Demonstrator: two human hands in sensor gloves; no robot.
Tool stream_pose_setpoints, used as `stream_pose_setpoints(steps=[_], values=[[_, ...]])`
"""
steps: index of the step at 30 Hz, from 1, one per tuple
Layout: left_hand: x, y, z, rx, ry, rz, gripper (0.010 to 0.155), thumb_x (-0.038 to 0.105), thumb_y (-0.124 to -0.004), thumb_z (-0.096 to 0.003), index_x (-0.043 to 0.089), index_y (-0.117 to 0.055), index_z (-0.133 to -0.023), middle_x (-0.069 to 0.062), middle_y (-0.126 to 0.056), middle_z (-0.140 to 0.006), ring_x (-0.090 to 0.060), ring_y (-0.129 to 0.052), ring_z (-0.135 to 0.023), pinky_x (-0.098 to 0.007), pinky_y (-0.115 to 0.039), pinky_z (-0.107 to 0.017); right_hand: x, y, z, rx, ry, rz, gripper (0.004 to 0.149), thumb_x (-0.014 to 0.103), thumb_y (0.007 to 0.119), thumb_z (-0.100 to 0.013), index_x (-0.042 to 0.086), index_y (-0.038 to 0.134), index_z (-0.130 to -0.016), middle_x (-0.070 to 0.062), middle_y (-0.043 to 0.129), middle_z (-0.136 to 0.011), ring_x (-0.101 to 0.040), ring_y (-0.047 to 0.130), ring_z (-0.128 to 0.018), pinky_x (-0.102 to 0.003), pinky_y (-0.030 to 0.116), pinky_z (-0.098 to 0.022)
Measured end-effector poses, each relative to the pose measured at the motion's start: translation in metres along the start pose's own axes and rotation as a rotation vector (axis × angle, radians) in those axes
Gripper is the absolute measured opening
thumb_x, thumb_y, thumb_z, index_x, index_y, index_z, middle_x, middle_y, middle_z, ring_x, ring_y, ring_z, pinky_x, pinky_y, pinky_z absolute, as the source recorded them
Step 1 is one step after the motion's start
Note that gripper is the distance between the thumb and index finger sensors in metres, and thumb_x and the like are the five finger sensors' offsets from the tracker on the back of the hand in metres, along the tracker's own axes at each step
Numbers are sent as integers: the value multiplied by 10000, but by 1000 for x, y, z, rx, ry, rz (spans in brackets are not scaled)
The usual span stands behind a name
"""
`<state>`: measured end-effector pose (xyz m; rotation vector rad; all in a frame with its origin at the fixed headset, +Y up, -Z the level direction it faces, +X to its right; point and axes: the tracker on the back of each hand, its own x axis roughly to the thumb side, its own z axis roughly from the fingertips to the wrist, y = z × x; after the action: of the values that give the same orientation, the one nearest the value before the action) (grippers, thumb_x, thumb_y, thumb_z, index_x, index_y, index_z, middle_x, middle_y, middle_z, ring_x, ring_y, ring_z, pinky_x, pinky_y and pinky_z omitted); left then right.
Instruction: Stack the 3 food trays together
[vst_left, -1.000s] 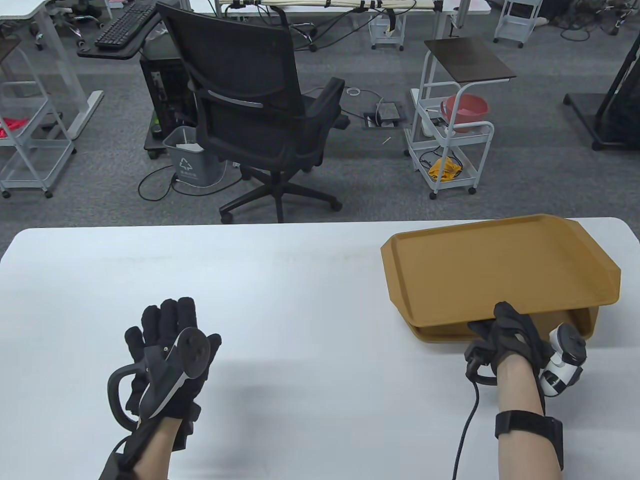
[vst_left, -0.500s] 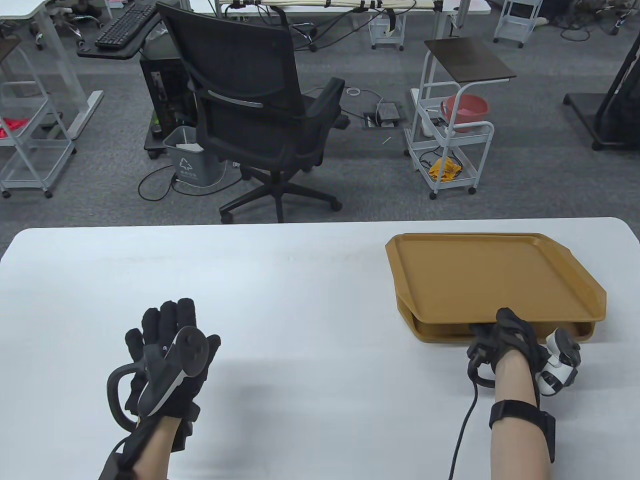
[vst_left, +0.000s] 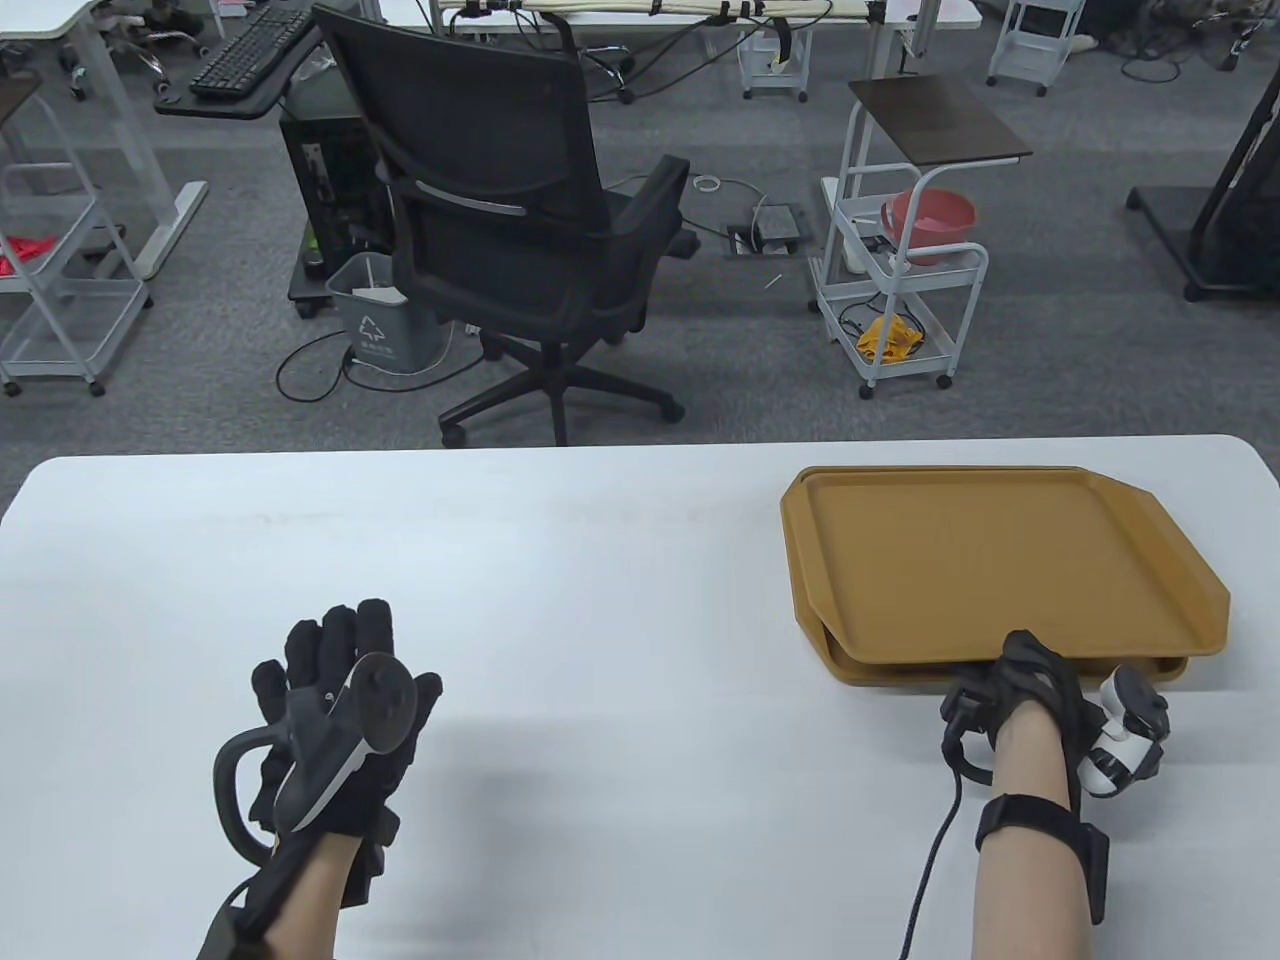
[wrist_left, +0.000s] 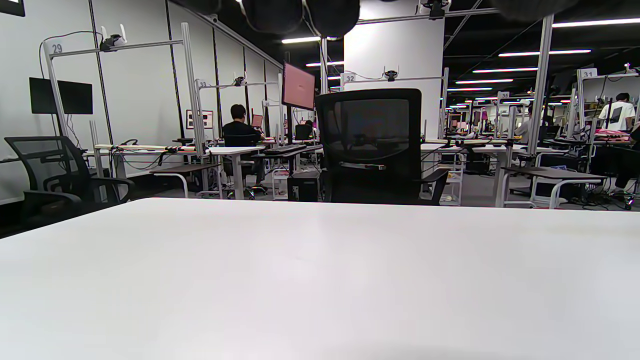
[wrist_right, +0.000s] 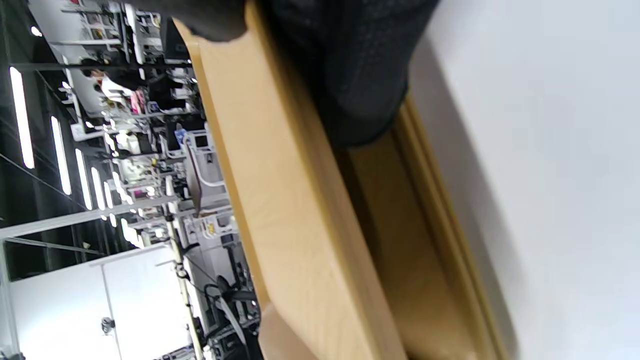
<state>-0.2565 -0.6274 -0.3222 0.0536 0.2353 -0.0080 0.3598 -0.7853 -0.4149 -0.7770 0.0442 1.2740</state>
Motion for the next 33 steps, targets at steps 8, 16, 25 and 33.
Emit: stream_pose_setpoints(steps=[8,16,25,33], values=[[0,-1,0,-13,-4,-5,824,701,-546,-471,377,-221,-1156,28,-335,-1273,-348,-405,-1213,-636,-389,-850,15,-3,13,-160,-7,347,718,382,598,-638,-59,219,-1060,-194,701,-961,-301,935,-783,-378,837,-579],[4,-3,-1,-32,-11,-11,820,701,-544,-472,382,-220,-1155,29,-330,-1273,-347,-401,-1214,-635,-387,-851,41,34,39,-242,-188,1253,653,399,680,-596,251,343,-1136,-177,433,-1128,-393,641,-1027,-534,579,-770],[7,-7,0,-56,-20,-37,818,699,-547,-472,383,-226,-1155,27,-334,-1273,-350,-404,-1213,-637,-388,-849,16,81,33,-33,-233,1521,604,323,780,-555,280,497,-1087,-98,372,-1196,-425,277,-1140,-581,266,-817],[12,-9,-1,-78,-35,-50,819,701,-544,-473,385,-220,-1156,30,-332,-1274,-347,-400,-1215,-638,-384,-851,3,89,23,-193,-343,1522,436,282,785,-553,385,560,-912,28,472,-1084,-275,434,-1153,-504,341,-873]])
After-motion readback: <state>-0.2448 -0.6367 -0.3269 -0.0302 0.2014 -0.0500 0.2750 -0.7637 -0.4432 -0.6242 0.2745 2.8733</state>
